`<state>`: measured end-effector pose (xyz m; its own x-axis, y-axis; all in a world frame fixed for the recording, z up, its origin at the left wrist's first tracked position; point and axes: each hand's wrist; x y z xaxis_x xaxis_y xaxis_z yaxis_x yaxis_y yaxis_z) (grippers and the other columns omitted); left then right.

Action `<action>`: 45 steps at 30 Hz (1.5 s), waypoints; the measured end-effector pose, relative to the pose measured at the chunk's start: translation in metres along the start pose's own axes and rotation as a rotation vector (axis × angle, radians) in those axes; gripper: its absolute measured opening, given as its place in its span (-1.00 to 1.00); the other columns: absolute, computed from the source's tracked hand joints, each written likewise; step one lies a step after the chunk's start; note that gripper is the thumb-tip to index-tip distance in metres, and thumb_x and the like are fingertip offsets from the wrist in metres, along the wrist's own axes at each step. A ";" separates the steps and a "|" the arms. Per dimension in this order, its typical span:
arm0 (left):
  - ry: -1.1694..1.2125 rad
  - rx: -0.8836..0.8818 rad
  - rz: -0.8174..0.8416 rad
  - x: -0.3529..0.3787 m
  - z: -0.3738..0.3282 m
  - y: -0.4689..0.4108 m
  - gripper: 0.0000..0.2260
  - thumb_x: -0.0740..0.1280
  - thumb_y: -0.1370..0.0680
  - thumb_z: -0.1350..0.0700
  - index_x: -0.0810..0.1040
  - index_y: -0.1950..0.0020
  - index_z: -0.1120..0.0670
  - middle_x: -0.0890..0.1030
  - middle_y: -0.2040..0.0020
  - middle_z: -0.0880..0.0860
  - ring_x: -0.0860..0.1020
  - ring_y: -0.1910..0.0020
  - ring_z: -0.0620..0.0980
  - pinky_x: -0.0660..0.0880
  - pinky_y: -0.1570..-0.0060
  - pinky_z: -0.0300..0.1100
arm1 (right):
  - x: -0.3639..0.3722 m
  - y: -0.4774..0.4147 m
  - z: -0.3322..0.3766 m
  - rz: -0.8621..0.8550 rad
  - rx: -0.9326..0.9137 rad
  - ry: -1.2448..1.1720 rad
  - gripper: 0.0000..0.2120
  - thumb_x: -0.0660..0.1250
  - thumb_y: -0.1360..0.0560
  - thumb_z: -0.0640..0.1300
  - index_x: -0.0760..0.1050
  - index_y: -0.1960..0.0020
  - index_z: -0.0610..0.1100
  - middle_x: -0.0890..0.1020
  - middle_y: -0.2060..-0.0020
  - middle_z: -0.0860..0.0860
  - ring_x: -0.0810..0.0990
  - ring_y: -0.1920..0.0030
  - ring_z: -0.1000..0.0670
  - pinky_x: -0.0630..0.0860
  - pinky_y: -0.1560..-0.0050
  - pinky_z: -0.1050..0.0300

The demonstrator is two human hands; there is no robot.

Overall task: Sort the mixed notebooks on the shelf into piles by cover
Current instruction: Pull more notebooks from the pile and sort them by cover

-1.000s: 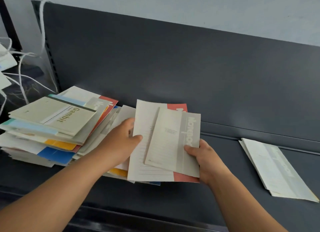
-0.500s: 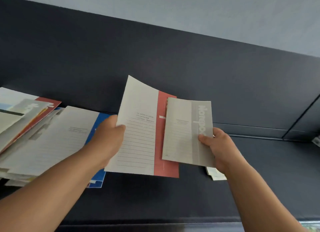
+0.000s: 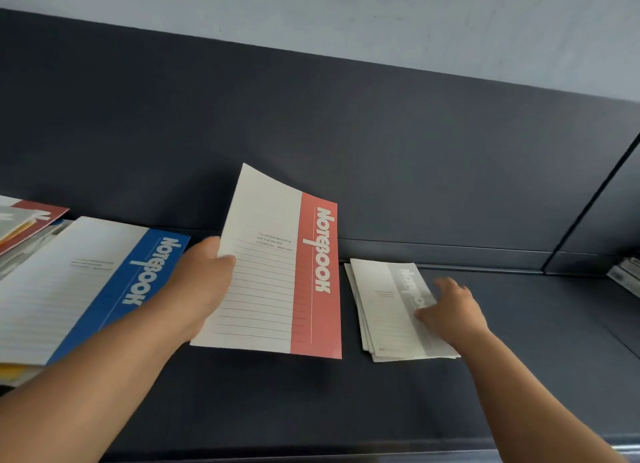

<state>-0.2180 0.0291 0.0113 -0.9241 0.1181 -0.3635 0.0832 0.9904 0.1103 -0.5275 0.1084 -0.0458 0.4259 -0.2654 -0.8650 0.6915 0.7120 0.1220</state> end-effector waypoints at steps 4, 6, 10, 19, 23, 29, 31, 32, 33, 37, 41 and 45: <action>-0.042 -0.010 -0.027 0.006 0.001 -0.001 -0.78 0.10 -0.66 0.18 0.50 0.00 -0.06 0.61 0.06 -0.02 0.58 0.08 0.06 0.50 0.25 -0.10 | -0.001 0.004 0.005 -0.044 -0.049 0.146 -0.45 0.38 -0.50 -0.01 0.31 -0.44 -0.04 0.37 -0.39 -0.07 0.30 -0.40 -0.19 0.34 -0.30 -0.10; -0.070 -0.024 -0.026 0.006 0.005 -0.002 -0.78 0.09 -0.66 0.19 0.50 -0.07 -0.02 0.60 0.05 -0.03 0.56 0.08 0.04 0.47 0.29 -0.13 | 0.000 0.007 0.015 -0.058 -0.143 0.129 -0.44 0.34 -0.53 0.01 0.28 -0.49 -0.04 0.31 -0.47 -0.04 0.25 -0.45 -0.18 0.29 -0.36 -0.12; -0.192 -0.080 -0.020 0.002 0.019 -0.012 -0.81 0.09 -0.65 0.21 0.49 -0.05 0.05 0.57 0.03 0.04 0.53 0.09 0.05 0.43 0.30 -0.15 | 0.012 0.021 0.048 -0.004 -0.374 0.080 -0.50 0.26 -0.60 -0.02 0.27 -0.51 -0.06 0.30 -0.49 -0.03 0.24 -0.48 -0.14 0.25 -0.43 -0.05; -0.585 -0.136 0.034 -0.002 0.046 -0.024 -0.77 0.15 -0.60 0.24 0.34 -0.26 0.16 0.43 0.09 0.02 0.45 0.17 -0.04 0.35 0.34 -0.20 | 0.063 0.055 0.096 0.157 -0.646 0.128 -0.64 0.19 -0.64 -0.02 0.40 -0.40 -0.08 0.46 -0.35 -0.02 0.42 -0.36 -0.10 0.40 -0.33 0.01; -0.792 -0.002 0.025 -0.004 0.055 -0.018 -0.57 0.24 -0.59 0.22 0.23 -0.45 0.12 0.47 -0.25 0.09 0.50 -0.17 0.08 0.45 0.06 -0.17 | 0.080 0.066 0.106 0.211 -0.672 0.278 -0.57 0.14 -0.65 0.00 0.28 -0.51 -0.01 0.34 -0.49 0.04 0.29 -0.49 -0.08 0.26 -0.48 -0.04; -0.940 0.304 -0.067 -0.040 0.053 -0.016 -0.53 0.25 -0.61 0.02 0.24 -0.49 0.06 0.38 -0.42 0.06 0.33 -0.40 0.07 0.31 -0.34 -0.06 | 0.095 0.084 0.141 0.218 -0.664 0.266 -0.56 0.16 -0.65 -0.01 0.26 -0.52 0.01 0.33 -0.50 0.04 0.30 -0.49 -0.07 0.24 -0.51 -0.06; -1.037 0.348 -0.110 -0.065 0.056 -0.017 -0.49 0.21 -0.61 -0.08 0.20 -0.52 0.04 0.31 -0.50 0.04 0.24 -0.48 0.07 0.18 -0.44 -0.03 | 0.101 0.095 0.161 0.234 -0.682 0.198 -0.54 0.17 -0.66 -0.02 0.23 -0.54 0.02 0.28 -0.53 0.05 0.27 -0.52 -0.06 0.22 -0.50 -0.02; -1.079 0.345 -0.128 -0.078 0.059 -0.018 -0.48 0.19 -0.61 -0.12 0.19 -0.52 0.04 0.29 -0.51 0.04 0.21 -0.49 0.08 0.14 -0.45 -0.02 | 0.105 0.102 0.171 0.246 -0.690 0.168 -0.54 0.17 -0.66 -0.02 0.23 -0.54 0.02 0.27 -0.54 0.06 0.26 -0.52 -0.05 0.22 -0.49 0.00; -1.111 0.322 -0.140 -0.092 0.062 -0.019 -0.48 0.16 -0.62 -0.14 0.18 -0.52 0.03 0.27 -0.52 0.04 0.17 -0.51 0.10 0.10 -0.46 0.00 | 0.109 0.108 0.180 0.258 -0.702 0.147 -0.54 0.16 -0.66 -0.02 0.23 -0.54 0.01 0.26 -0.54 0.06 0.26 -0.52 -0.05 0.22 -0.49 0.02; -1.164 0.140 -0.144 -0.142 0.076 -0.019 -0.46 0.05 -0.64 -0.16 0.08 -0.57 0.02 0.10 -0.59 0.09 0.00 -0.57 0.13 -0.02 -0.50 0.07 | 0.128 0.130 0.215 0.308 -0.740 0.111 -0.56 0.16 -0.66 -0.06 0.26 -0.53 -0.06 0.34 -0.50 0.00 0.31 -0.48 -0.04 0.24 -0.44 0.11; -1.213 0.005 -0.108 -0.179 0.094 -0.021 -0.46 -0.05 -0.63 -0.22 0.14 -0.54 0.00 0.12 -0.58 0.10 0.00 -0.57 0.14 -0.03 -0.52 0.12 | 0.149 0.144 0.248 0.405 -0.558 -0.163 -0.57 0.22 -0.64 -0.03 0.31 -0.46 -0.14 0.49 -0.35 -0.07 0.51 -0.24 -0.06 0.45 -0.11 0.12; -1.209 0.011 0.013 -0.189 0.101 -0.015 -0.44 -0.09 -0.62 -0.25 0.10 -0.57 -0.03 0.02 -0.61 0.04 -0.12 -0.58 0.10 -0.12 -0.52 0.14 | 0.170 0.144 0.263 0.629 -0.155 -0.600 -0.48 0.39 -0.54 0.01 0.34 -0.39 -0.19 0.64 -0.12 -0.07 0.66 0.00 -0.02 0.57 0.23 0.16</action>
<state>-0.0069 -0.0013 -0.0152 0.0224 0.1130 -0.9933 0.0986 0.9885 0.1147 -0.2020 -0.0058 -0.0472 0.9655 -0.0603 -0.2533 0.1578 0.9095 0.3847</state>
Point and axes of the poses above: each hand's wrist, its own y-axis away from the middle knuckle, its own x-axis out of the palm, z = x × y
